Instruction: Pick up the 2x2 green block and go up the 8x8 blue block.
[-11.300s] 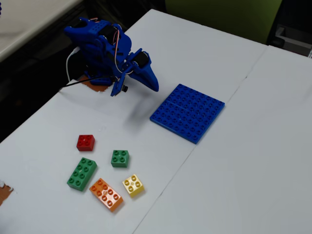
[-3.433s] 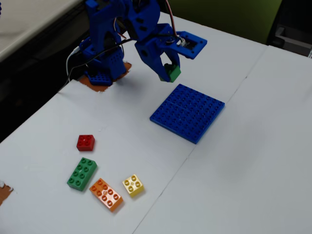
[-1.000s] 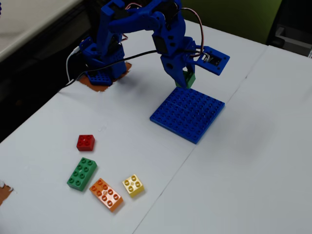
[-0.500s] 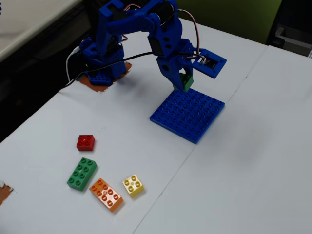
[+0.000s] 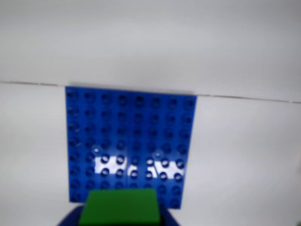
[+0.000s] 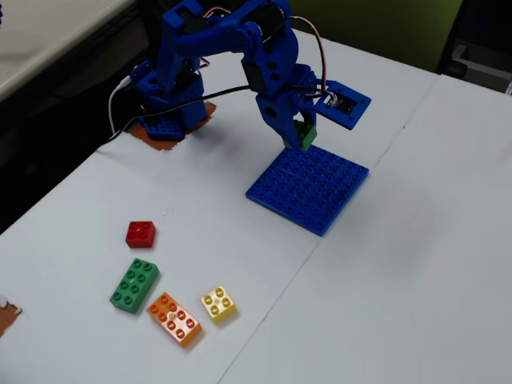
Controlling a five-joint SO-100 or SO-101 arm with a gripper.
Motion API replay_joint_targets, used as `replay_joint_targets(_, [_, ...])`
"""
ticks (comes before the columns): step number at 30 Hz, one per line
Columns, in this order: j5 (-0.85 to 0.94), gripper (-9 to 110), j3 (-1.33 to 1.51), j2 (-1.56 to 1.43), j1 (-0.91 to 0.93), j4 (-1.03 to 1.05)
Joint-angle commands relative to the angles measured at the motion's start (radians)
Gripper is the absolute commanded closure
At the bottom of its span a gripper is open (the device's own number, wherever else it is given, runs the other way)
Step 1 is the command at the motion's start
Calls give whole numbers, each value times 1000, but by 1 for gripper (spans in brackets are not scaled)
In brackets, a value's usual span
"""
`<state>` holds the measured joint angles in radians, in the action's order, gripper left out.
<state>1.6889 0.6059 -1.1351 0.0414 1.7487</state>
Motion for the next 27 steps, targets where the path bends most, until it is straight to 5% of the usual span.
replay_joint_targets(1, [-2, 100, -43, -43, 6, -2])
replay_joint_targets(27, [9, 100, -29, -57, 17, -6])
